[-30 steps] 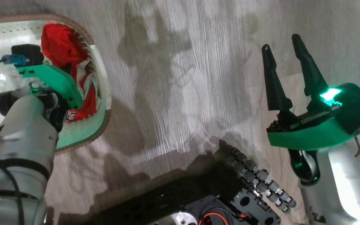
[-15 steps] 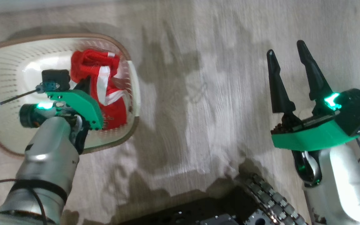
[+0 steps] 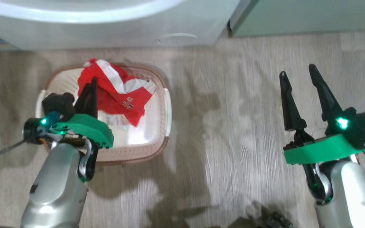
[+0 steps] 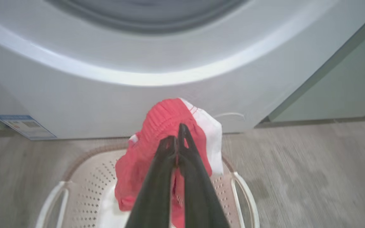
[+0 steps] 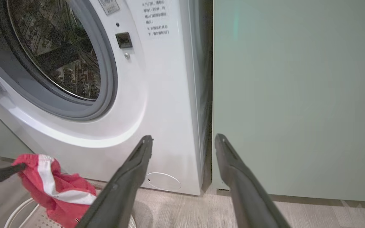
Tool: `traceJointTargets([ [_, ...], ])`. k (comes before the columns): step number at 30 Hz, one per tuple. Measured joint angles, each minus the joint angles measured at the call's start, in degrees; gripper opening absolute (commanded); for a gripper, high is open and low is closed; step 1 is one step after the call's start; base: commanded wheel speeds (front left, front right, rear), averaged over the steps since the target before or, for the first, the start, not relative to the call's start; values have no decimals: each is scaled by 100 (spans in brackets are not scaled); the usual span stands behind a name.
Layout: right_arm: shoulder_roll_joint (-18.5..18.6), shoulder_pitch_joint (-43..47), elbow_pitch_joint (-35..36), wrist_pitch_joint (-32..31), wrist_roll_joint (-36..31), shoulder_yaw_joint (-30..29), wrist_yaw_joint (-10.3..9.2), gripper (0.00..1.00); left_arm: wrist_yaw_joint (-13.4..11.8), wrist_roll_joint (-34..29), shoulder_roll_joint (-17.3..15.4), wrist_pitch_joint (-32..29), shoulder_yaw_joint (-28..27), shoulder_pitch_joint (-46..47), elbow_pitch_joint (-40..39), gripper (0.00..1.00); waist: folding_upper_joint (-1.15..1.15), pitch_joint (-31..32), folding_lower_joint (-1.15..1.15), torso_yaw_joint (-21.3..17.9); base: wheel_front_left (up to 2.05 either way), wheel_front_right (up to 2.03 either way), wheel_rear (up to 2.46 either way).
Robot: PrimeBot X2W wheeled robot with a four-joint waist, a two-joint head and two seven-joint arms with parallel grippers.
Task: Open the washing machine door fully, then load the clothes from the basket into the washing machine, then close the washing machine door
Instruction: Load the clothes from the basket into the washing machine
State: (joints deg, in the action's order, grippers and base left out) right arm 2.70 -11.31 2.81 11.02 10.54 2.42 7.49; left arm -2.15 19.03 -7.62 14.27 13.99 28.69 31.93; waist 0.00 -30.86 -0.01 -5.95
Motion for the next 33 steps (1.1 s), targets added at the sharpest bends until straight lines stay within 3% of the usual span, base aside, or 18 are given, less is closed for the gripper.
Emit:
traceJointTargets([
  [4, 0, 212, 52, -104, 0, -79, 0, 100, -143, -99, -35, 1, -267, -514, -1025, 0, 0, 505, 0, 214, 0, 0, 0],
  [11, 0, 427, 100, -299, -7, -158, 0, 100, -345, -205, -136, 2, -587, -1111, -2091, 0, 0, 1139, 0, 467, 0, 0, 0],
  [22, 0, 824, 63, -416, -7, -172, 0, 100, -598, -354, -348, 19, -967, -1987, -3103, 0, 0, 1984, 0, 549, 0, 0, 0],
  [33, -1, 1334, 54, -508, -7, -183, 0, 100, -761, -506, -492, -313, -837, -3140, -3840, 0, 0, 2637, 0, 394, 0, 0, 0],
])
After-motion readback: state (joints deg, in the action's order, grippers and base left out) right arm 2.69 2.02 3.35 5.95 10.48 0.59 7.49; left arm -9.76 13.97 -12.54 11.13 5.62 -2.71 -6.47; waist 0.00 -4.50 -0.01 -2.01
